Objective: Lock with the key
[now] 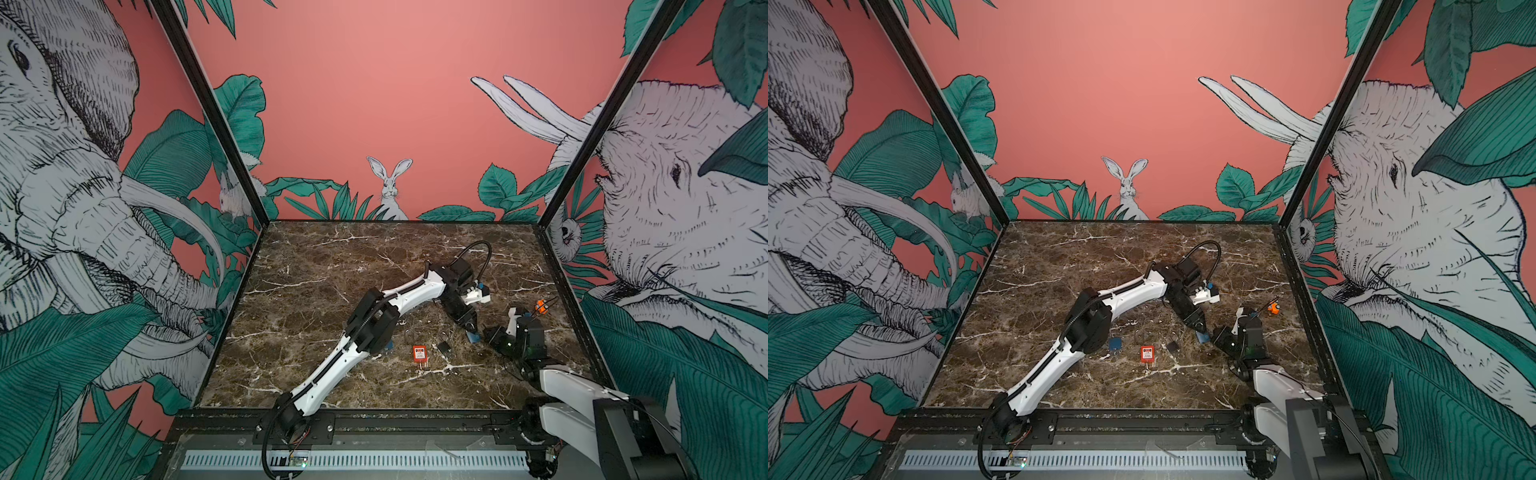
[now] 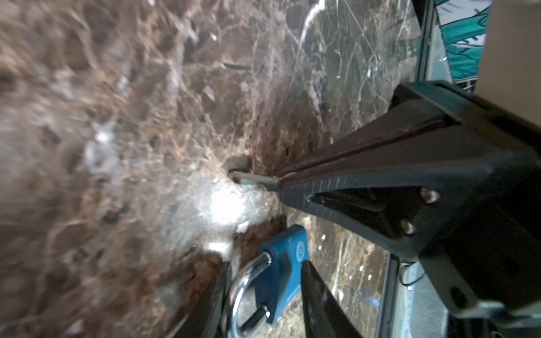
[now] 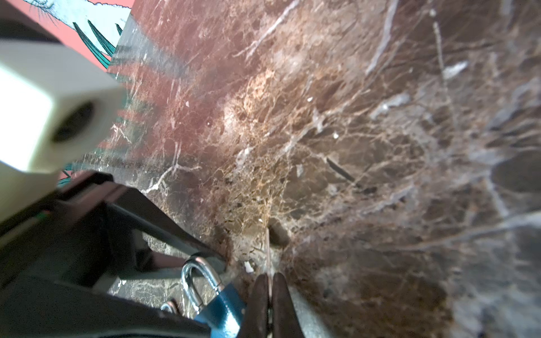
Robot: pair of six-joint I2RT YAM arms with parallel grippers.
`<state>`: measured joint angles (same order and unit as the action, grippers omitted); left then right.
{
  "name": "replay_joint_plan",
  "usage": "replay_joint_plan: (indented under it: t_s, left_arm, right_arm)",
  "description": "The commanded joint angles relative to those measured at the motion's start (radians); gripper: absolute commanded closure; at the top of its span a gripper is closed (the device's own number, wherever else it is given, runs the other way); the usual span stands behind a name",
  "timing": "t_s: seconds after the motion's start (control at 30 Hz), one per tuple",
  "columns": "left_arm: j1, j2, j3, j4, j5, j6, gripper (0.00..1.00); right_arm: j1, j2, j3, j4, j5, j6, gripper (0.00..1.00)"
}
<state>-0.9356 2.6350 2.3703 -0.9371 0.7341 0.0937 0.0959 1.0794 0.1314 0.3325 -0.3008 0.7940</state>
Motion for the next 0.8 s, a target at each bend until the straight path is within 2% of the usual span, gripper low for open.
replay_joint_plan:
  t_s: [0.0, 0.13, 0.3, 0.37, 0.43, 0.47, 0.53, 0.67, 0.77]
  left_arm:
    - [0.0, -0.004, 0.037, -0.032, -0.05, 0.019, 0.49]
    - [0.0, -0.022, 0.047, -0.009, -0.072, 0.007, 0.45]
    - [0.011, -0.084, 0.016, 0.043, -0.124, -0.015, 0.38]
    - [0.02, -0.13, -0.032, 0.094, -0.17, -0.028, 0.33]
    - [0.028, -0.184, -0.078, 0.136, -0.206, -0.042, 0.23]
    - [0.033, -0.218, -0.11, 0.168, -0.229, -0.051, 0.14]
    - [0.041, -0.304, -0.208, 0.262, -0.278, -0.078, 0.03]
    - [0.047, -0.5, -0.465, 0.49, -0.375, -0.129, 0.03]
    - [0.047, -0.647, -0.657, 0.629, -0.451, -0.154, 0.03]
  right_arm:
    - [-0.002, 0.004, -0.004, -0.007, 0.013, 0.004, 0.85]
    - [-0.001, -0.034, 0.0, -0.038, 0.018, 0.007, 0.78]
    - [0.0, -0.14, 0.033, -0.171, 0.044, -0.023, 0.74]
    - [0.001, -0.194, 0.049, -0.231, 0.062, -0.036, 0.73]
    - [0.001, -0.24, 0.068, -0.283, 0.069, -0.049, 0.73]
    - [0.002, -0.258, 0.081, -0.311, 0.071, -0.057, 0.73]
    - [0.003, -0.284, 0.112, -0.36, 0.059, -0.075, 0.74]
    - [0.029, -0.316, 0.194, -0.466, 0.048, -0.12, 0.76]
    - [0.086, -0.321, 0.252, -0.534, 0.073, -0.161, 0.76]
